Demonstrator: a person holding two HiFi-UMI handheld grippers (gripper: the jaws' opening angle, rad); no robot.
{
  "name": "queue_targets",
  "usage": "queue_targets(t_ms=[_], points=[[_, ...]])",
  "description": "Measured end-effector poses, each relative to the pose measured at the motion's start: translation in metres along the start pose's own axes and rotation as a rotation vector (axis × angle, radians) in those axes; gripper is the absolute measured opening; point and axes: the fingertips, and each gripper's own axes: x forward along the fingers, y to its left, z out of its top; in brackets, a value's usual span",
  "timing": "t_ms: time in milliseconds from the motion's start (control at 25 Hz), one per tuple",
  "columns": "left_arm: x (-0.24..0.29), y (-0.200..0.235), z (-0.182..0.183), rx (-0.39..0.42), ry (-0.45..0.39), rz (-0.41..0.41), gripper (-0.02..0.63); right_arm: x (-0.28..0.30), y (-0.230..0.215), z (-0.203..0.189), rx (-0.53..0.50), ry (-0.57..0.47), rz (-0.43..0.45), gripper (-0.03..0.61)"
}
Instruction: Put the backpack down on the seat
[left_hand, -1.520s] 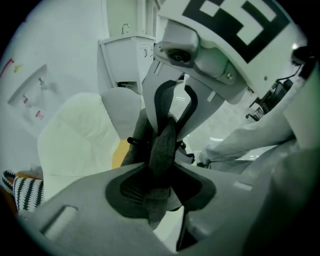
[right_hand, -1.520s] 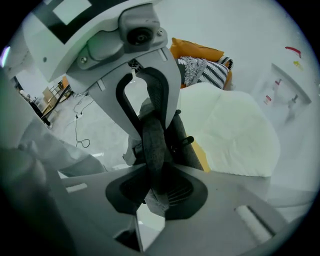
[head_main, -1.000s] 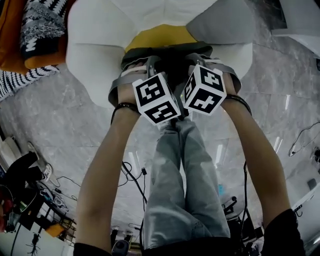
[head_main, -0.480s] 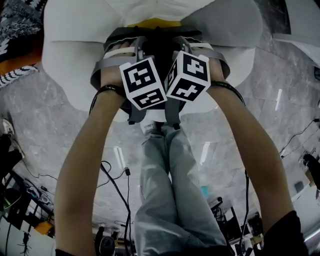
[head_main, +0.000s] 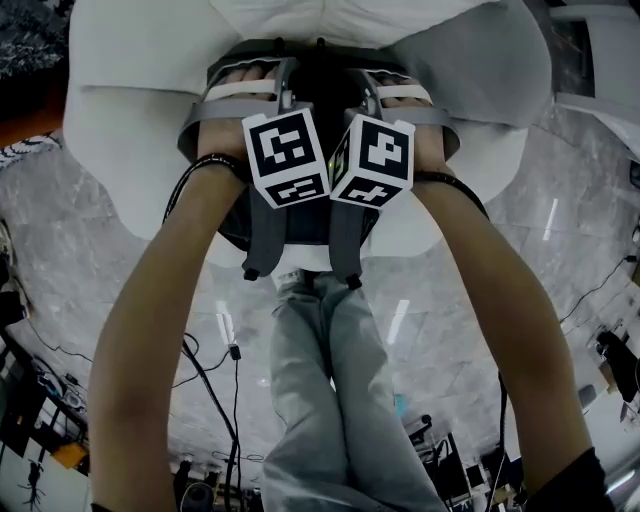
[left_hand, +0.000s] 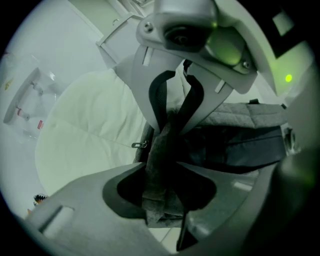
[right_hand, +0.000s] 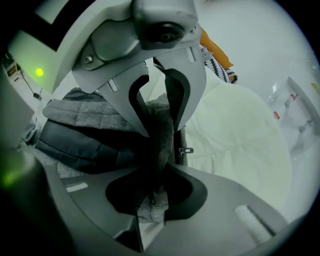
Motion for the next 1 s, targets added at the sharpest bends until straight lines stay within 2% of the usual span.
queue_targets(t_ms=[280, 400, 560, 720, 1000], points=[[0.042, 0.015, -0.010, 0.036, 0.085, 0.049, 0.149, 0.035, -0.015, -0.007, -0.145, -0.015, -0.061, 0.092], [0.054, 0.018, -0.021, 0.044, 0.112, 0.062, 0.158, 0.048, -0.016, -0.001, -0.152, -0.042, -0.076, 0.107], [0.071, 0.017, -0.024, -0.003, 0.091, 0.103, 0.167, 0.063, -0.014, -0.006, -0.206, -0.034, -0.057, 0.107], [0.088, 0.007, -0.030, -0.052, 0.046, 0.099, 0.158, 0.080, -0.003, -0.008, -0.194, -0.016, 0.012, 0.097], [0.069, 0.009, -0.028, -0.064, 0.076, 0.085, 0.177, 0.072, -0.004, -0.007, -0.193, -0.013, 0.014, 0.100]])
